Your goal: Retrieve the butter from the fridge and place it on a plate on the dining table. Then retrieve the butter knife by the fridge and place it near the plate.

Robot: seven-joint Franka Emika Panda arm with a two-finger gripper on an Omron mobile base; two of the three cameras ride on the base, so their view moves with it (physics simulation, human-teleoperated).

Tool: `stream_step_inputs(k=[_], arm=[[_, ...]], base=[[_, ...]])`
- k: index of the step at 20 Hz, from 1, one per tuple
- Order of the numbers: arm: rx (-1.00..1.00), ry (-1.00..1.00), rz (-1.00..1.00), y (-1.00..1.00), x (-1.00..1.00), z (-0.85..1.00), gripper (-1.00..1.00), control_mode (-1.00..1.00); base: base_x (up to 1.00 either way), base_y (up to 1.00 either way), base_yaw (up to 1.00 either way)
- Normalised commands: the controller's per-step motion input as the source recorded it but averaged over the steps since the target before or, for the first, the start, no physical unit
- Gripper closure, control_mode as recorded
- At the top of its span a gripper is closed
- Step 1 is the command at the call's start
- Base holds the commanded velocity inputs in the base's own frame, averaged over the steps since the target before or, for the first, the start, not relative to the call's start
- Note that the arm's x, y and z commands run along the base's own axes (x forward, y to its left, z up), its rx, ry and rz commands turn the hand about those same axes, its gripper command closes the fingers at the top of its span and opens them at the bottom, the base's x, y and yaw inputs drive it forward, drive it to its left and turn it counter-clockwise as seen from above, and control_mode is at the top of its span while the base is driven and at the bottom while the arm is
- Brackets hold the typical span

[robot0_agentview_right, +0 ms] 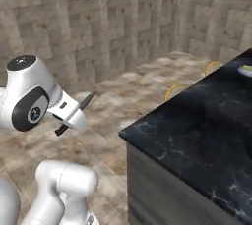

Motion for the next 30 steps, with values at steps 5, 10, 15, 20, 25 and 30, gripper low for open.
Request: stream_step_inputs(k=[5, 10, 15, 20, 25, 30], arm=[[0.0, 0.0, 0.0, 0.0, 0.0, 0.0, 1.0, 1.0], [0.0, 0.0, 0.0, 0.0, 0.0, 0.0, 1.0, 1.0], [0.0, 0.0, 0.0, 0.0, 0.0, 0.0, 1.0, 1.0], [0.0, 0.0, 0.0, 0.0, 0.0, 0.0, 1.0, 1.0], [0.0, 0.0, 0.0, 0.0, 0.0, 0.0, 1.0, 1.0], [0.0, 0.0, 0.0, 0.0, 0.0, 0.0, 1.0, 1.0]], base=[[0.67, 0.82, -0.69], [0.65, 0.86, -0.68], [0.67, 0.87, -0.68], [0.68, 0.88, -0.67], [0.66, 0.91, -0.66], [0.48, 0.88, -0.68]])
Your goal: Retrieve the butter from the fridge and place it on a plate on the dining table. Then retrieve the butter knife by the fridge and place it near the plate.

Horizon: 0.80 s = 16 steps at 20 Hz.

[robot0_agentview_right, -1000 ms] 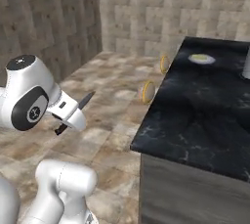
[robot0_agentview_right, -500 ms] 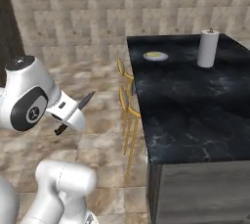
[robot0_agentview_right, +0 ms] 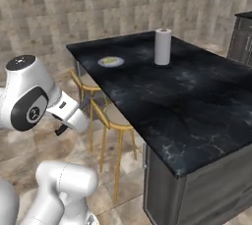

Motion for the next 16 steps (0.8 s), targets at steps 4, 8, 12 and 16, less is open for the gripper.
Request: stream_step_inputs(k=[4, 8, 12, 16], arm=[[0.0, 0.0, 0.0, 0.0, 0.0, 0.0, 1.0, 1.0], [0.0, 0.0, 0.0, 0.0, 0.0, 0.0, 1.0, 1.0], [0.0, 0.0, 0.0, 0.0, 0.0, 0.0, 1.0, 1.0], [0.0, 0.0, 0.0, 0.0, 0.0, 0.0, 1.0, 1.0]], base=[[0.27, 0.89, -0.67], [0.19, 0.95, -0.65], [0.15, 1.0, -0.61], [0.07, 1.0, -0.57]])
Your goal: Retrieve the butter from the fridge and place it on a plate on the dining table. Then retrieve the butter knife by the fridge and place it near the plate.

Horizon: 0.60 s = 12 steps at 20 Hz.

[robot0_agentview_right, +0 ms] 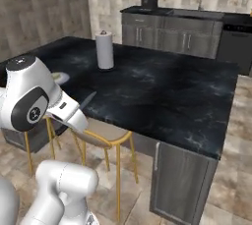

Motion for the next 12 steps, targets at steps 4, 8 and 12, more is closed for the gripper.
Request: stream_step_inputs(k=[4, 8, 12], arm=[[0.0, 0.0, 0.0, 0.0, 0.0, 0.0, 1.0, 1.0], [0.0, 0.0, 0.0, 0.0, 0.0, 0.0, 1.0, 1.0], [0.0, 0.0, 0.0, 0.0, 0.0, 0.0, 1.0, 1.0]], base=[[0.0, 1.0, -0.46], [0.0, 1.0, -0.32], [0.02, 0.92, -0.14]])
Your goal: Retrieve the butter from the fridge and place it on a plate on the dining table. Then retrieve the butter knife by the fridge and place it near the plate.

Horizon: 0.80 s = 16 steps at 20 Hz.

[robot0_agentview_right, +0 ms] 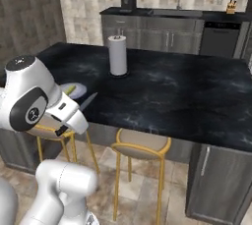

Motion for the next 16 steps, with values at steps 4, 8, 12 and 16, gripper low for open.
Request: stream_step_inputs(k=[4, 8, 12, 16], arm=[[0.0, 0.0, 0.0, 0.0, 0.0, 0.0, 1.0, 1.0], [0.0, 0.0, 0.0, 0.0, 0.0, 0.0, 1.0, 1.0], [0.0, 0.0, 0.0, 0.0, 0.0, 0.0, 1.0, 1.0], [0.0, 0.0, 0.0, 0.0, 0.0, 0.0, 1.0, 1.0]], base=[[0.1, 0.51, 0.0], [0.16, 0.35, 0.0], [0.39, 0.14, -0.03], [0.59, 0.42, -0.06]])
